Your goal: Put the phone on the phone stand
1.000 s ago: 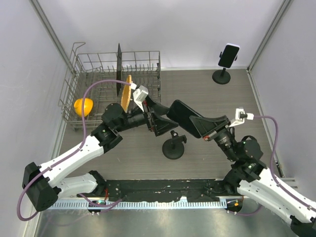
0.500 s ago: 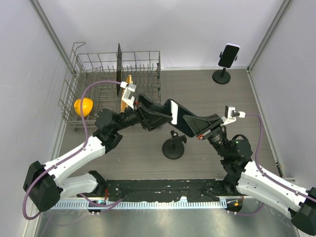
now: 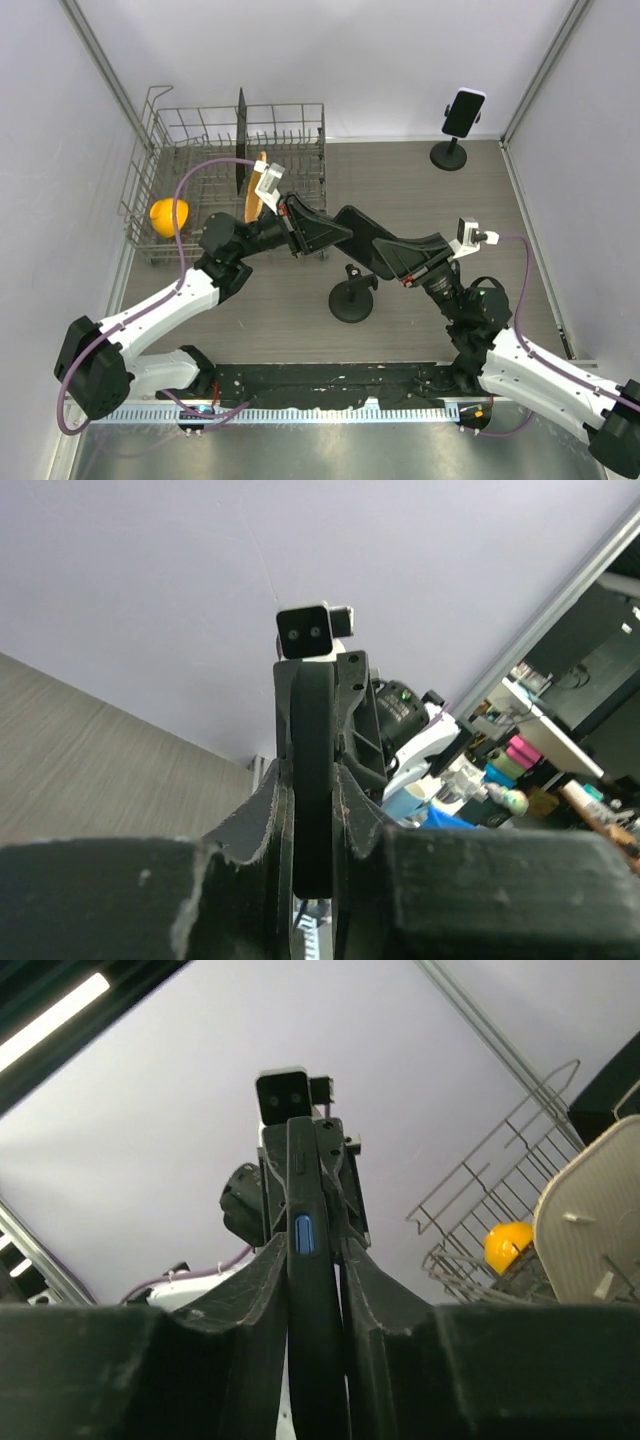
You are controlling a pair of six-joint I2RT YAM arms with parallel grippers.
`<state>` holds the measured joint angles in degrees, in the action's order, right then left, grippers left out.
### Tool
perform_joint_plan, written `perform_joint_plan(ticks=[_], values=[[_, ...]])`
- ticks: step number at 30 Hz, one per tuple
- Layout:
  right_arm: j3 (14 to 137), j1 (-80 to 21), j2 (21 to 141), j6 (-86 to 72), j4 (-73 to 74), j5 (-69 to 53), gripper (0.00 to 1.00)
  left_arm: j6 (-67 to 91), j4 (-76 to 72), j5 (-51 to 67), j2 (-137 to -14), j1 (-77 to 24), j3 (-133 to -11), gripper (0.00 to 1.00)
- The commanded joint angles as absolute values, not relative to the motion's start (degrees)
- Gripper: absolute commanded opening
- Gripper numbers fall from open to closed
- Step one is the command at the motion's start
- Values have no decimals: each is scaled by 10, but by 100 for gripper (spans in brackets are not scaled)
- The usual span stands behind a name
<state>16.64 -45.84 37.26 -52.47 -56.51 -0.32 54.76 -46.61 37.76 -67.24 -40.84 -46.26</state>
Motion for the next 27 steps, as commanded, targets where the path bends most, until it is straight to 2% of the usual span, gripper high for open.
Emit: perform_joint_plan(ticks=[1, 4, 5, 6, 9, 14, 20, 23, 24, 26, 27], values=[[240, -464, 352, -520, -433, -50, 49, 506, -515, 429, -671, -415, -483, 0], [286, -465, 310, -467, -240, -54, 73, 496, -502, 432, -664, -416, -483, 0], [311, -465, 301, -452, -190, -54, 75, 496, -498, 433, -662, -416, -485, 0], [323, -464, 294, -413, -98, -54, 77, 495, -495, 434, -661, -417, -487, 0], [373, -464, 265, -366, 48, -59, 82, 495, -494, 445, -659, -417, -491, 0], [452, -465, 278, -271, 195, -89, 81, 500, -501, 491, -668, -430, -501, 0], [478, -464, 321, -249, 209, -207, 71, 505, -512, 530, -672, -450, -510, 0], [479, -464, 333, -247, 188, -236, 61, 485, -494, 531, -671, -455, -509, 0], [479, -464, 337, -245, 186, -258, 51, 485, -490, 529, -674, -455, -511, 0], [478, -464, 343, -242, 183, -272, 40, 488, -485, 528, -676, -455, -513, 0], [476, -464, 342, -242, 181, -272, 30, 488, -483, 526, -678, -456, -514, 0]])
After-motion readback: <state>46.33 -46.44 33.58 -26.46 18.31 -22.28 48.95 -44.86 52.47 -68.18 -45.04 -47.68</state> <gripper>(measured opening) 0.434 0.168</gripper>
